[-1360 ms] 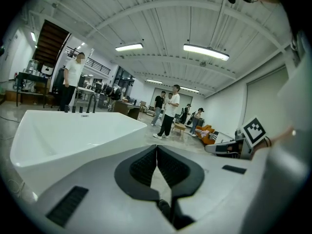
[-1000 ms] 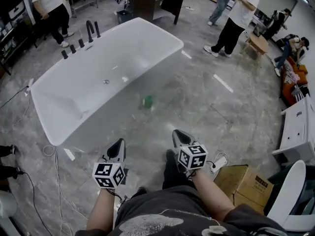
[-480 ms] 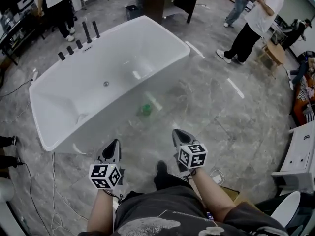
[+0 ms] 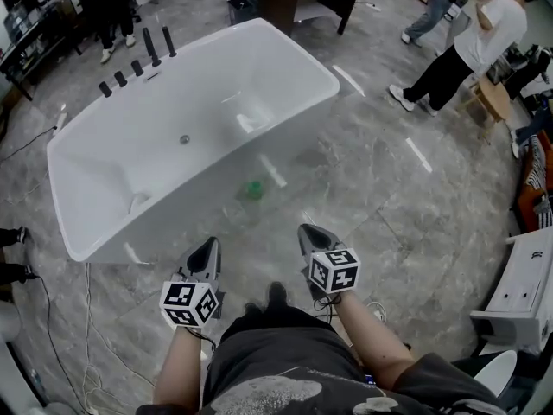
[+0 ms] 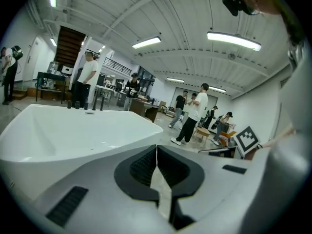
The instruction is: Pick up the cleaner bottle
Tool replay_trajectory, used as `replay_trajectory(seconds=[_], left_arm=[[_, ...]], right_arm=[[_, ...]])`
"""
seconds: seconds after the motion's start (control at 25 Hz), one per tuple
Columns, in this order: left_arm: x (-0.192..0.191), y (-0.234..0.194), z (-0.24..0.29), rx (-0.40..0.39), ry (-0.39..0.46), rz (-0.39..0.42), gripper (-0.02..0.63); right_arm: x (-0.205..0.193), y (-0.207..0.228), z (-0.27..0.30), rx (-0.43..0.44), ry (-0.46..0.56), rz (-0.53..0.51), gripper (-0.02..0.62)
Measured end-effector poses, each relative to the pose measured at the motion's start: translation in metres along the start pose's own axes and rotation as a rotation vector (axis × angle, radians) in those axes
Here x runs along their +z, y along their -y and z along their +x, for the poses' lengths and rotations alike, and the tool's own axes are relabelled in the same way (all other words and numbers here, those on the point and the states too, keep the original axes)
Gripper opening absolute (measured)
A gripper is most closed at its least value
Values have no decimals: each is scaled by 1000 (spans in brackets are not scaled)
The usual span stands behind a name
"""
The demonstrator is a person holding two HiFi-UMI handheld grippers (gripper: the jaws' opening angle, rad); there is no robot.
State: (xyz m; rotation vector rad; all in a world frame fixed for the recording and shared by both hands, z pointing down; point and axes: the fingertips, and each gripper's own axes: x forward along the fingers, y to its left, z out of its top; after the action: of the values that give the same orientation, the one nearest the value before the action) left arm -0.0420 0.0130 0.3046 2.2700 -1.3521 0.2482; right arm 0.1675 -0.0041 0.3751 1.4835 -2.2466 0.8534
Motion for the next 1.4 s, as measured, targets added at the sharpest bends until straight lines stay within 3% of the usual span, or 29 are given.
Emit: replay_trajectory(seconds=[0.28, 0.6, 0.92, 1.08, 1.4], left_arm=[[-23, -9, 1, -42, -15, -39, 15], [-43, -31, 12, -3, -37, -70, 15], [-56, -57, 66, 120, -20, 15, 15], [-83, -93, 112, 202, -50, -47, 15], [-152, -158, 203, 301, -114, -140, 15]], right_arm=[[-20, -2, -21, -96, -19, -59, 32], [-39, 25, -7, -151, -65, -9, 32], [-44, 76, 93, -91, -102, -103, 32], [-48, 97, 173, -10, -122, -119, 32], [-92, 137, 311, 80, -246, -223, 32]])
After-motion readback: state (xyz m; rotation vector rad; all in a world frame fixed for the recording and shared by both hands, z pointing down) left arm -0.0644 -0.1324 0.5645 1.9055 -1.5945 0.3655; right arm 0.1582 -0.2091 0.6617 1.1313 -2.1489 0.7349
